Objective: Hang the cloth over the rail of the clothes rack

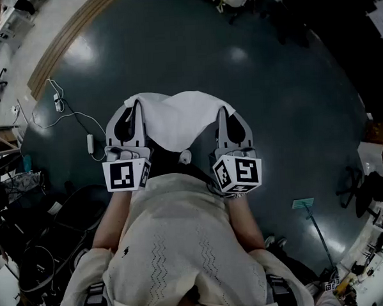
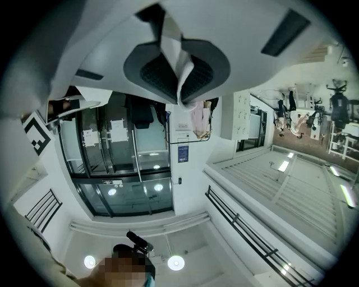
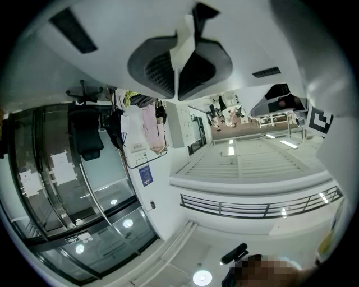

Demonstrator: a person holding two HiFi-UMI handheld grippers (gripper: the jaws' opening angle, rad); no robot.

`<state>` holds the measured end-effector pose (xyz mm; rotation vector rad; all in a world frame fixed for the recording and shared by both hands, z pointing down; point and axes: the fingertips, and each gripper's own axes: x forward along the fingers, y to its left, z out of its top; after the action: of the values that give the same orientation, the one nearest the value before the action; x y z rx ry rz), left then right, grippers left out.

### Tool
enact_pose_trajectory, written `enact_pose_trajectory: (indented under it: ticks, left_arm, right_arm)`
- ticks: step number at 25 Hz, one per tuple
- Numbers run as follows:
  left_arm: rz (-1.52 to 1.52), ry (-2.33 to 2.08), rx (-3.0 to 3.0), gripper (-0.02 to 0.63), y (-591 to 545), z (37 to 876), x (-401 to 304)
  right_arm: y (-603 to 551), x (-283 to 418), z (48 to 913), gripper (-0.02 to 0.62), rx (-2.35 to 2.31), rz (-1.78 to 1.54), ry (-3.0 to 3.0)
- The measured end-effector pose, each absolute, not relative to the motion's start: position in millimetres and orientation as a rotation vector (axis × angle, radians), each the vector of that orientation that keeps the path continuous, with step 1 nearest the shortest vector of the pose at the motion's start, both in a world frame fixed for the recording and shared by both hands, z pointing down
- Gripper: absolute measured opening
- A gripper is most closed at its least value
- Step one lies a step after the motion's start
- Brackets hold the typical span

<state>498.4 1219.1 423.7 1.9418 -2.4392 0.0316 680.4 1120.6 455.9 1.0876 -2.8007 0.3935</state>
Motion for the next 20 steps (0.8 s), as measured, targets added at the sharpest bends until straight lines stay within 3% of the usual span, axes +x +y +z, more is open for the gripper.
enact_pose_trajectory:
  ticks: [11, 20]
  left_arm:
    - [-0.003, -2.378, 1.959, 0.027, 1134, 446, 376]
    - [-0.097, -2.359, 2.013, 0.026, 1041, 427, 222]
  right_arm:
    - [1042, 579, 469, 0.023, 1.161, 0.361, -2.703]
    - [948, 427, 448, 0.023, 1.208, 0.311, -2.704]
